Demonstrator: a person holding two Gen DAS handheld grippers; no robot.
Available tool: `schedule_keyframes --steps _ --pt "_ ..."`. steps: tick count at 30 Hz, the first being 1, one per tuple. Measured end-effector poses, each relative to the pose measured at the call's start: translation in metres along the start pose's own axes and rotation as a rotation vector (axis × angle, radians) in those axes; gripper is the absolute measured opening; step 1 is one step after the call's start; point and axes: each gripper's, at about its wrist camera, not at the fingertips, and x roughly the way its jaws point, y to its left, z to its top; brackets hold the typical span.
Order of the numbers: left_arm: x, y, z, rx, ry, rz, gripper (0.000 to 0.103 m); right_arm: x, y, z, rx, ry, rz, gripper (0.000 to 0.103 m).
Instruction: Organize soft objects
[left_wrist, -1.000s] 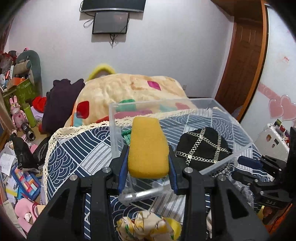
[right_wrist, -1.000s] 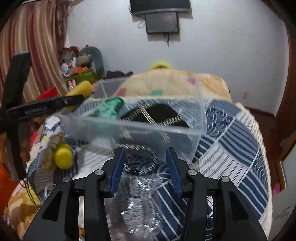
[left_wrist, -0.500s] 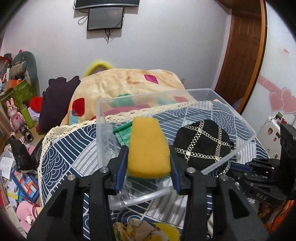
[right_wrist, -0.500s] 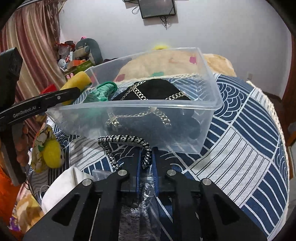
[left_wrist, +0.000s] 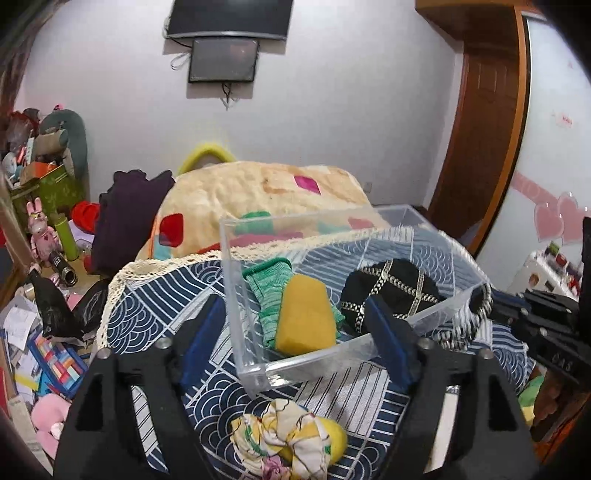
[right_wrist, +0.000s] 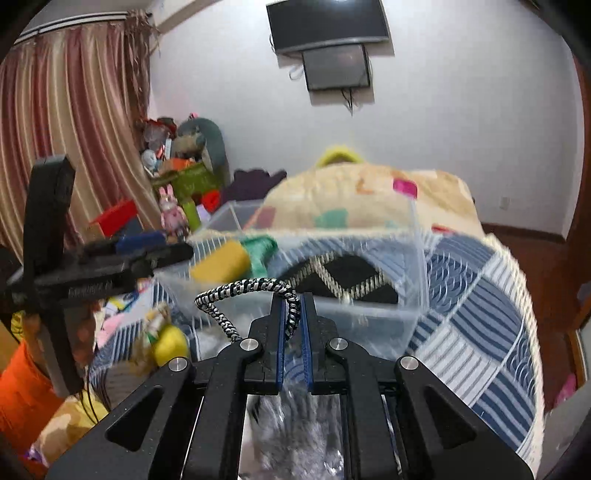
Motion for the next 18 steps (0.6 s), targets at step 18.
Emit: schedule_keyframes --steps 18 --pt "-0.017 0.019 -0.056 -0.077 0.05 -0.009 0.091 0.056 0.0 0.016 -0.041 0.058 -0.187 0.007"
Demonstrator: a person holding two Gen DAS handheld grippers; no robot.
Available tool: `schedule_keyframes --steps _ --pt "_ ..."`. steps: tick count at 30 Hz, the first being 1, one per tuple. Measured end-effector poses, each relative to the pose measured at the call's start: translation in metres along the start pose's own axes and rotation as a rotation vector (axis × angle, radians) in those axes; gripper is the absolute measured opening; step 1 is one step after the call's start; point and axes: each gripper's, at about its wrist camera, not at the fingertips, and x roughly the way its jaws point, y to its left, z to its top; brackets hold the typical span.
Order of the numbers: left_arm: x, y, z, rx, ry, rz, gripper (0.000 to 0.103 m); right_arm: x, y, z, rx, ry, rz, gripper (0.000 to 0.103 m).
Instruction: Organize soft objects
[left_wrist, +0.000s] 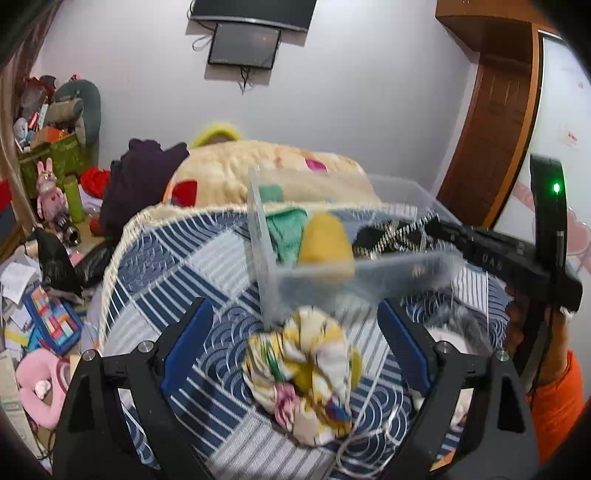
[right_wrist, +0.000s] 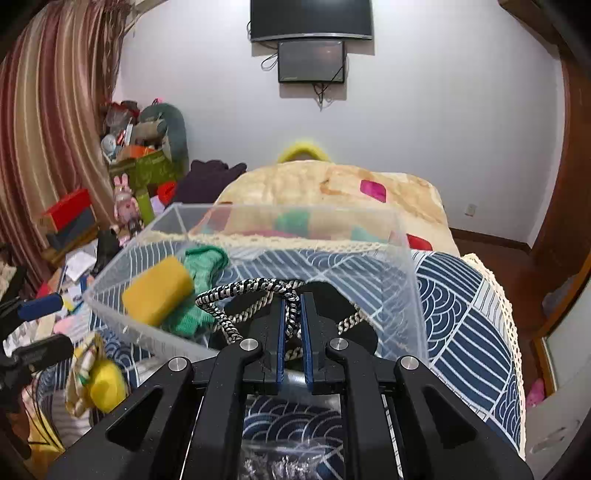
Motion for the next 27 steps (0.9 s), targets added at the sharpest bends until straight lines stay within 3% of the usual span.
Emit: schedule_keyframes --steps 4,12,17,21,27 --pt "0.004 -0.003 -0.021 0.03 0.036 0.018 0.091 -0.007 -0.001 -0.004 -0.023 0.001 -0.014 0.009" --pt "-0.007 0.007 -0.044 0.005 0.039 0.025 0.088 -0.032 -0.007 -0.013 -0.01 -0.023 0.016 0.033" --pt "-0.001 0.018 -0.051 -0.033 0.076 0.026 0.072 -0.045 -0.002 -0.023 -0.031 -0.027 0.03 0.047" --pt "0.005 0.022 -0.058 -0.06 0.098 0.01 0.059 -0.052 0.003 -0.037 -0.028 -0.002 0.08 0.048" --pt "0.009 0.015 -0.064 -0.037 0.099 0.004 0.028 -0.057 0.014 -0.059 0.001 0.035 0.185 0.053"
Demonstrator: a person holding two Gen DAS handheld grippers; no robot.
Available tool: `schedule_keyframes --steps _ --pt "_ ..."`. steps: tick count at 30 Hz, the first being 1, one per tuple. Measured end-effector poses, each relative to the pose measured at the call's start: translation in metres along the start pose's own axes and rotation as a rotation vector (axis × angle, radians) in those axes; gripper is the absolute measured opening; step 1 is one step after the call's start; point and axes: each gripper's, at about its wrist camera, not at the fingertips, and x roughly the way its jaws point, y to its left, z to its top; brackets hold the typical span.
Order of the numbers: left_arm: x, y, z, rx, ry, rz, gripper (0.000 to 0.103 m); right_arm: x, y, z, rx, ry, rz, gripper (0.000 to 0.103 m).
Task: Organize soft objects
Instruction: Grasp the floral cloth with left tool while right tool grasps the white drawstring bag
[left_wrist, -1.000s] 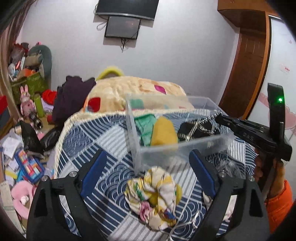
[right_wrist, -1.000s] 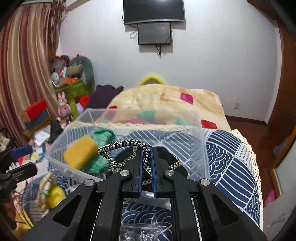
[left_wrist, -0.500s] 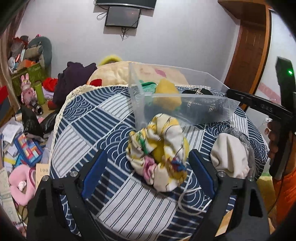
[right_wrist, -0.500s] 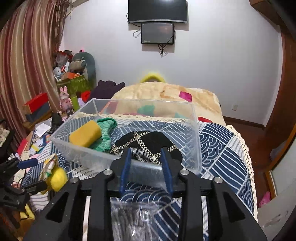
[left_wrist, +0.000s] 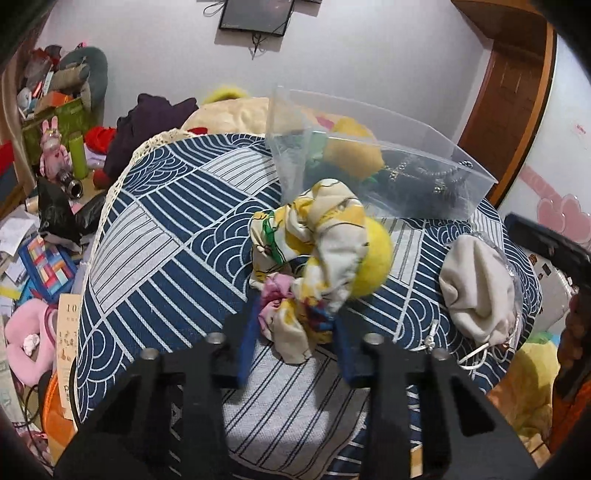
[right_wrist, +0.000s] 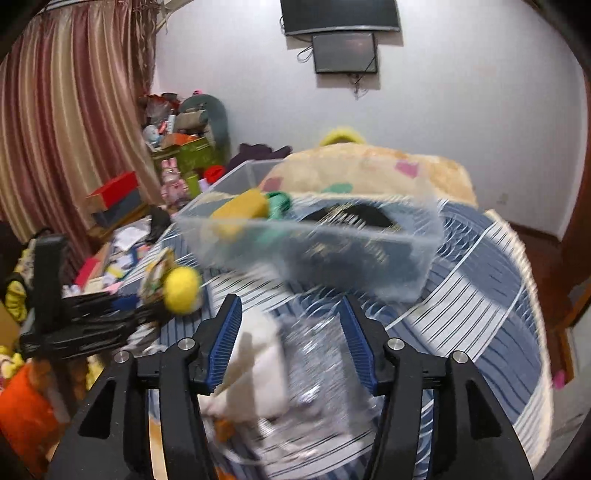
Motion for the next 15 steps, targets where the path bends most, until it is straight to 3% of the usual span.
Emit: schedule_keyframes --steps 4,12,13,15 --pt "-0.007 -0.002 0.0 -0.003 -0.018 -0.01 0.015 0.003 0.008 -0.012 0.014 0.029 0.06 0.053" --pt "-0.027 -0.011 0.006 0.017 -0.067 -0.011 0.014 0.022 0.021 -0.024 -0.01 0.069 0.081 0.053" --pt "-0.031 -0.014 0.008 0.026 -0.08 -0.011 0.014 0.024 0.022 -0.025 -0.015 0.07 0.075 0.049" --pt "-0.036 -0.017 0.01 0.033 -0.096 -0.019 0.014 0.026 0.023 -0.026 -0.027 0.069 0.052 0.031"
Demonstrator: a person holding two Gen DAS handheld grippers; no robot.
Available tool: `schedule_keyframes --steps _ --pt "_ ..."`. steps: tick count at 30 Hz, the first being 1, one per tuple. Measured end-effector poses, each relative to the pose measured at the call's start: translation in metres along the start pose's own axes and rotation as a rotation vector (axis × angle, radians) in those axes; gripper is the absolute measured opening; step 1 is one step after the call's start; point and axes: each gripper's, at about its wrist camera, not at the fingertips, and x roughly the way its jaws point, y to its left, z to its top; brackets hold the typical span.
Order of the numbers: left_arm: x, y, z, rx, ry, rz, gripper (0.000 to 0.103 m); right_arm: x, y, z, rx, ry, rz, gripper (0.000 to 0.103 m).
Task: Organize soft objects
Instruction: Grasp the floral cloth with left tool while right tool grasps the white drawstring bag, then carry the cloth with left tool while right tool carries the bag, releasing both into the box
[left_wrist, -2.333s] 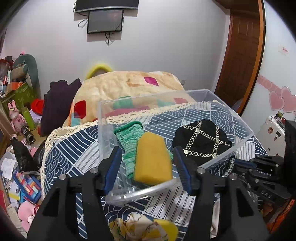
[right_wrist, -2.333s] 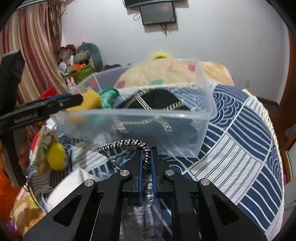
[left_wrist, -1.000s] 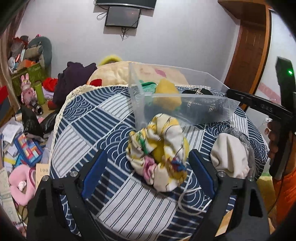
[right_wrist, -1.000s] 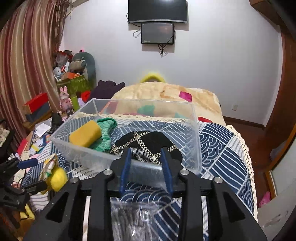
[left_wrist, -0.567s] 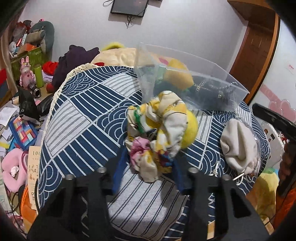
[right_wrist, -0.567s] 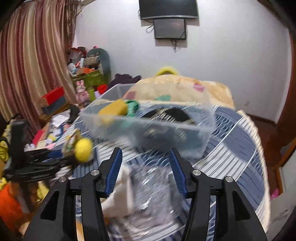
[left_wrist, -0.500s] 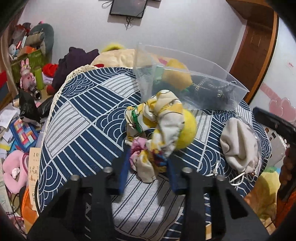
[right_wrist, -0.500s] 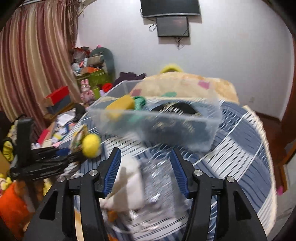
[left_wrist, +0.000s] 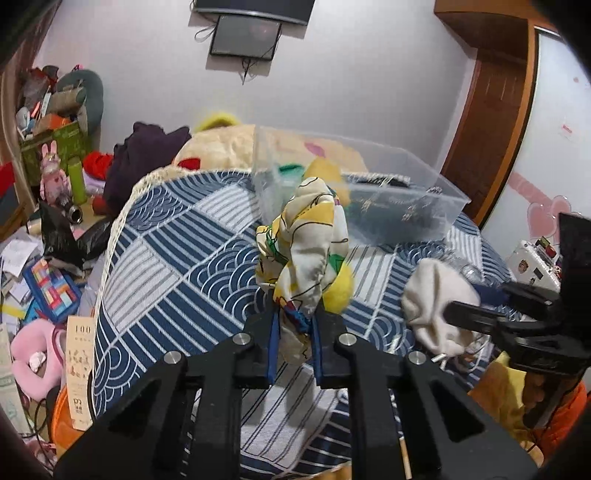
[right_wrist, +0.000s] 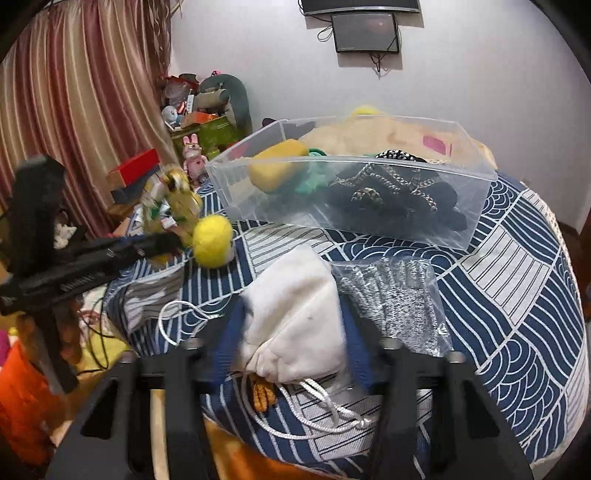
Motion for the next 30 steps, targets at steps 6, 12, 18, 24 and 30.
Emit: schedule_keyframes --steps 6,12,18,24,30 --pt "-0.01 -0.007 0.011 0.009 -0.033 -0.026 0.014 -0.011 0.001 0.005 0.002 -0.042 -0.004 0.011" --pt "-0.02 -0.014 0.025 0.029 -0.078 -0.033 0.014 -0.032 0.002 0.021 -0.001 -0.137 -0.031 0.01" --pt "-0.027 -0.017 0.043 0.042 -0.129 -0.031 0.014 -0.05 -0.009 0.044 0.033 -0.24 -0.042 0.01" --pt "-0.025 -0.02 0.062 0.051 -0.159 -0.033 0.014 -0.058 -0.018 0.068 0.06 -0.322 -0.071 0.01" --pt "-0.011 -0.02 0.08 0.059 -0.165 -0.022 0.014 -0.056 -0.028 0.092 0.075 -0.375 -0.104 0.01"
